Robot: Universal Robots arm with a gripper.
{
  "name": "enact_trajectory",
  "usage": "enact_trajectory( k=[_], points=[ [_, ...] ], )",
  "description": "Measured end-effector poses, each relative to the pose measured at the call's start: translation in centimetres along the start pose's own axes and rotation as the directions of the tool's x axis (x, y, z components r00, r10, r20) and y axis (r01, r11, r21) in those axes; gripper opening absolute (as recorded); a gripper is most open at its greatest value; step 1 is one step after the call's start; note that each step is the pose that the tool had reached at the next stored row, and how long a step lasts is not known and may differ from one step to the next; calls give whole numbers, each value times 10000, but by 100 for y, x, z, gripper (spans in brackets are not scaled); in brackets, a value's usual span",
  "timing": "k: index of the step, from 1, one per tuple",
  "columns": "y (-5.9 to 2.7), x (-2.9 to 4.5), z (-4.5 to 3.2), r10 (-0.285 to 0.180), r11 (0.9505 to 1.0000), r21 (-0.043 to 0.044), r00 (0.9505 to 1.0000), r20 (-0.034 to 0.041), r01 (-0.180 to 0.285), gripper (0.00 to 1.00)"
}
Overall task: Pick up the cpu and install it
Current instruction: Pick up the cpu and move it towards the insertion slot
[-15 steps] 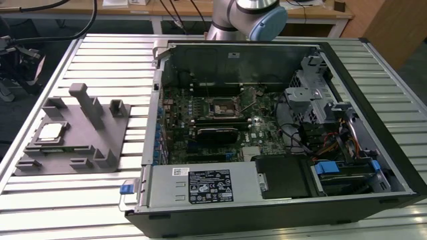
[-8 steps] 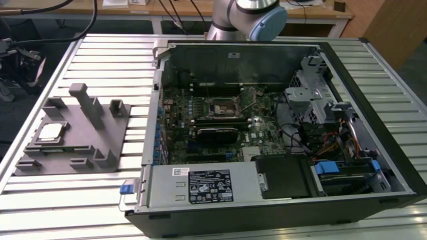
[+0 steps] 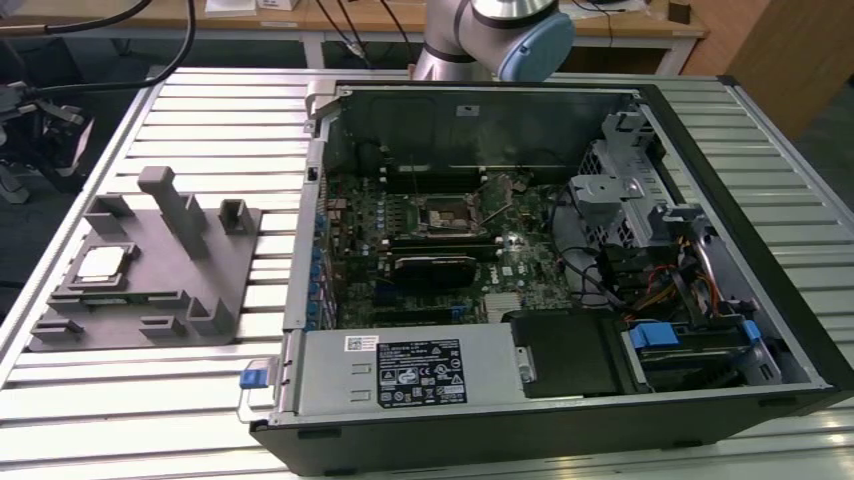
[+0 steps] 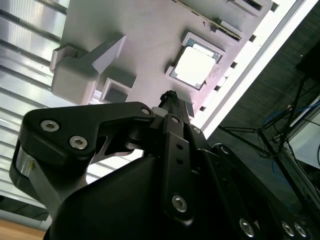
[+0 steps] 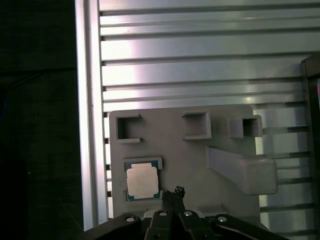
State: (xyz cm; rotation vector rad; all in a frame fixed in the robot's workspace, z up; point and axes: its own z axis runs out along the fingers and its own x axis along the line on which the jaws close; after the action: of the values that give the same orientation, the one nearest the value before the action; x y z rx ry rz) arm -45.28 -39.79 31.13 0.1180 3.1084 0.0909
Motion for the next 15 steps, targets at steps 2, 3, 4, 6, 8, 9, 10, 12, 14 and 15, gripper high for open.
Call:
enact_trajectory(
  k=[2, 3, 4, 6, 8, 9, 10, 12, 14, 15],
  points=[
    [-1, 2, 11, 0, 10000, -1, 10000, 1, 0, 11],
    [-1, 4, 17, 0, 10000, 0, 10000, 2, 0, 11],
    [-2, 5, 24, 0, 10000, 0, 10000, 2, 0, 11],
    [-3, 9, 36, 0, 10000, 0, 10000, 2, 0, 11],
    [-4, 12, 48, 0, 10000, 2, 10000, 1, 0, 11],
    [-4, 15, 53, 0, 10000, 2, 10000, 1, 0, 11],
    [-4, 16, 58, 0, 10000, 2, 10000, 1, 0, 11],
    [-5, 18, 68, 0, 10000, 2, 10000, 2, 0, 11],
    [-6, 20, 79, 0, 10000, 1, 10000, 2, 0, 11],
    [-6, 21, 84, 0, 10000, 2, 10000, 1, 0, 11]
  ],
)
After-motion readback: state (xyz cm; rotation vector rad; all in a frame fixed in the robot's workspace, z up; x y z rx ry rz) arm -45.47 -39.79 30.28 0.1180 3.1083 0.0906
